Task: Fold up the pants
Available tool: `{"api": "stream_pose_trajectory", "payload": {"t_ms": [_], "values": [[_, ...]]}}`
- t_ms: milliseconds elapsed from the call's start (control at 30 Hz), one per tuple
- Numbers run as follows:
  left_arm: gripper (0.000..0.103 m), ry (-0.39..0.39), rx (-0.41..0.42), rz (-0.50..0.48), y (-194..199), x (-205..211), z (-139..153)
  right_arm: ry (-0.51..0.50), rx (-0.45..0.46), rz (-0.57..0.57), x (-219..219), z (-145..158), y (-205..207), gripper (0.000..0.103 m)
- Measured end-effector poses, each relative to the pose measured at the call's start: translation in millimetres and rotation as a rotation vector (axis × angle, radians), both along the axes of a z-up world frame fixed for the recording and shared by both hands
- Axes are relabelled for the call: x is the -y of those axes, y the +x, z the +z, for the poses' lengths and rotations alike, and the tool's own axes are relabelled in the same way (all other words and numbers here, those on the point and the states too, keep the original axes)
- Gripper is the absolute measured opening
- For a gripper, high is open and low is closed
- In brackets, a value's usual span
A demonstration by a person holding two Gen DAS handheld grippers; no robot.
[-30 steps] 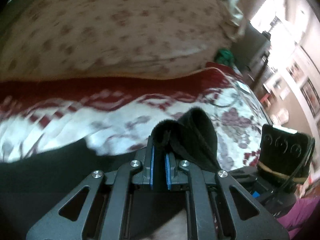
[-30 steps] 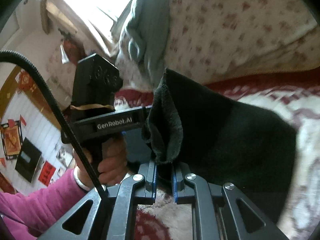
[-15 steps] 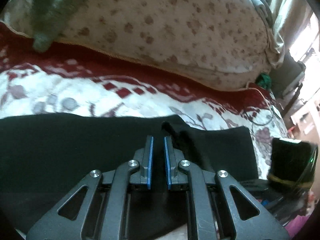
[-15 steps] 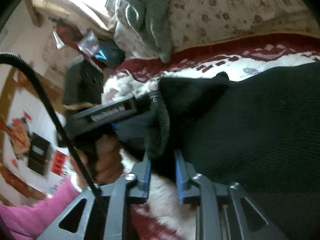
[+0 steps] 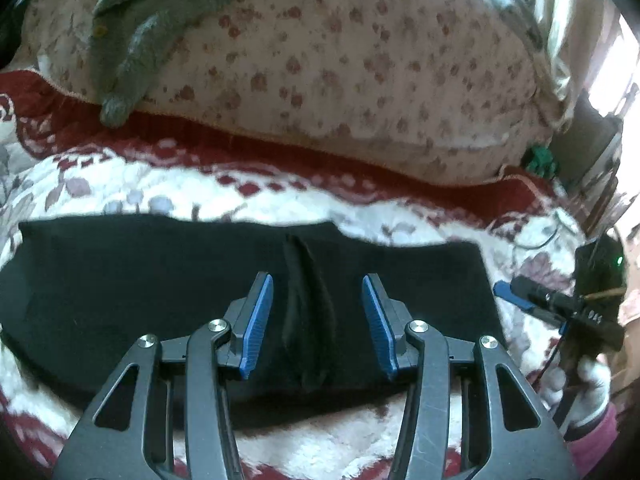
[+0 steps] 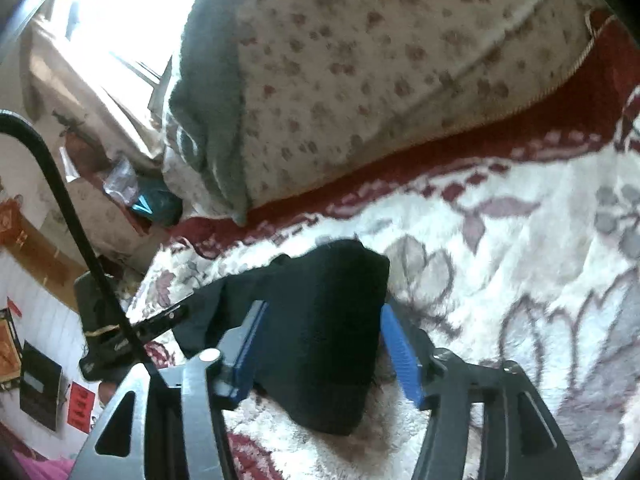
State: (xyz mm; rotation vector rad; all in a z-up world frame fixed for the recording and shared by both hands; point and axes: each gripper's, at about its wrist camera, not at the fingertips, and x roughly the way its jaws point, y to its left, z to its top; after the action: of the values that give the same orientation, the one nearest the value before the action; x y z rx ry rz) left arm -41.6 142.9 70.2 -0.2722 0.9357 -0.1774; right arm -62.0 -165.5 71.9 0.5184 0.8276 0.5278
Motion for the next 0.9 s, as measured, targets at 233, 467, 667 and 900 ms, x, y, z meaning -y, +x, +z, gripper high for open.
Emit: {"api": "stream_pose_trajectory", "payload": {"t_ms": [233, 467, 667, 900], "values": [[0.045, 0.107, -0.072, 0.069, 5.9, 12.4, -29.1, -0.005, -0.075, 0.040, -17.5, -27.6, 30.5, 0.048], [0.041, 0.036, -0.124, 0.021, 9.5, 33.3, -27.4, 0.156, -0.047, 0.036, 13.5, -32.1, 23.7, 0.024], [0.041, 0.047, -0.131, 0.079, 9.5, 31.5, -34.5, 0.104, -0.122, -0.016, 22.1, -43.6, 19.8, 0.028], [0.041, 0.092, -0.106, 0.089, -7.2, 35.7, -29.1, 0.075, -0.109, -0.067, 29.7, -32.1, 17.9, 0.036]]}}
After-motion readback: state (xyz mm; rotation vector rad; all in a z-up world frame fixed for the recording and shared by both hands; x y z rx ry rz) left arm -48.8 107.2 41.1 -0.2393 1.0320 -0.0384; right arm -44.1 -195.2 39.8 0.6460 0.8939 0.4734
